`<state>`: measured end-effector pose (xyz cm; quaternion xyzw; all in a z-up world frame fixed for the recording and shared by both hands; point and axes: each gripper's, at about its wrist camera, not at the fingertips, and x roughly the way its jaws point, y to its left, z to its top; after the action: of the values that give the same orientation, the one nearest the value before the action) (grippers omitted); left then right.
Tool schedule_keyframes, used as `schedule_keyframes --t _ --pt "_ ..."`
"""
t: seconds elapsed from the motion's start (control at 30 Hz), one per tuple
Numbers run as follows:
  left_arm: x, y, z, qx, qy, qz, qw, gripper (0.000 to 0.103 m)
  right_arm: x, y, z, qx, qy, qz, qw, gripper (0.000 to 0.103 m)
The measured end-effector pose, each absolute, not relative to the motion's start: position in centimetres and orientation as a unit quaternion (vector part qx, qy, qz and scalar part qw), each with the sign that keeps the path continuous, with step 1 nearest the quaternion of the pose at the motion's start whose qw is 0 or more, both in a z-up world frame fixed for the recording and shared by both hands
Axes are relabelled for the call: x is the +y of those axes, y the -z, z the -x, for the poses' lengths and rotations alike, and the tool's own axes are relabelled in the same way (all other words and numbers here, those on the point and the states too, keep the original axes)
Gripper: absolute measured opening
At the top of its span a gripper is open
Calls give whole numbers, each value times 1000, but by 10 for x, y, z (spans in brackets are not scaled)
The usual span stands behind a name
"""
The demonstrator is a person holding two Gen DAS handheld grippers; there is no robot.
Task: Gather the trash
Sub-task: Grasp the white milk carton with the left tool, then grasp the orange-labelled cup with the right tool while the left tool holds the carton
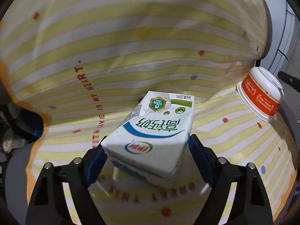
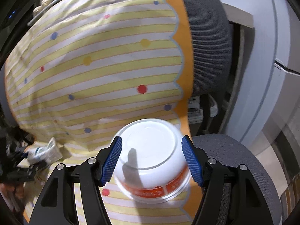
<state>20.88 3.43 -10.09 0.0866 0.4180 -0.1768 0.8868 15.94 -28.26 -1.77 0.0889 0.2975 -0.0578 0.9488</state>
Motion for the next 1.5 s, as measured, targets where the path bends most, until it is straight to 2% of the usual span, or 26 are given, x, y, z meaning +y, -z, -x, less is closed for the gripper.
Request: schedule_keyframes --t 0.07,0.1,0.17,0.23,0.43,0.63,0.77,0.87,0.93,1.0,1.17,1.27,1.37,1.5 --pt "30 94 -191 405 160 -91 896 79 -288 20 -161 302 74 -93 946 63" --pt "28 87 -172 390 156 -80 904 79 -289 21 -162 307 79 -94 944 52" --pt "23 78 -146 378 143 -65 912 79 -290 25 -162 317 84 -88 941 40" --pt "18 71 -124 369 138 -46 918 79 -290 30 -158 324 78 -86 939 34" --pt "-7 56 -80 352 140 -28 925 79 -285 30 -121 326 48 -82 941 33" --pt "-29 49 -50 346 148 -22 926 79 -283 41 -43 281 16 -97 955 36" --pt "-38 49 -35 350 155 -20 924 79 -289 44 2 258 11 -100 961 43" --pt "-43 48 -23 351 153 -25 923 79 -294 33 17 261 8 -109 959 43" --pt "-45 46 -15 350 154 -23 924 79 -297 30 21 267 5 -116 957 41" --pt "-47 45 -8 351 157 -18 923 79 -297 30 23 273 -1 -116 955 33" --pt "-53 43 5 348 162 -24 923 79 -294 36 31 282 -4 -95 955 28" --pt "-55 42 8 348 163 -23 923 79 -306 51 28 315 16 -105 943 12" --pt "-58 41 11 340 162 -34 926 79 -321 71 36 331 19 -139 933 14" --pt "-60 41 9 337 150 -33 929 79 -316 53 43 293 2 -134 947 17"
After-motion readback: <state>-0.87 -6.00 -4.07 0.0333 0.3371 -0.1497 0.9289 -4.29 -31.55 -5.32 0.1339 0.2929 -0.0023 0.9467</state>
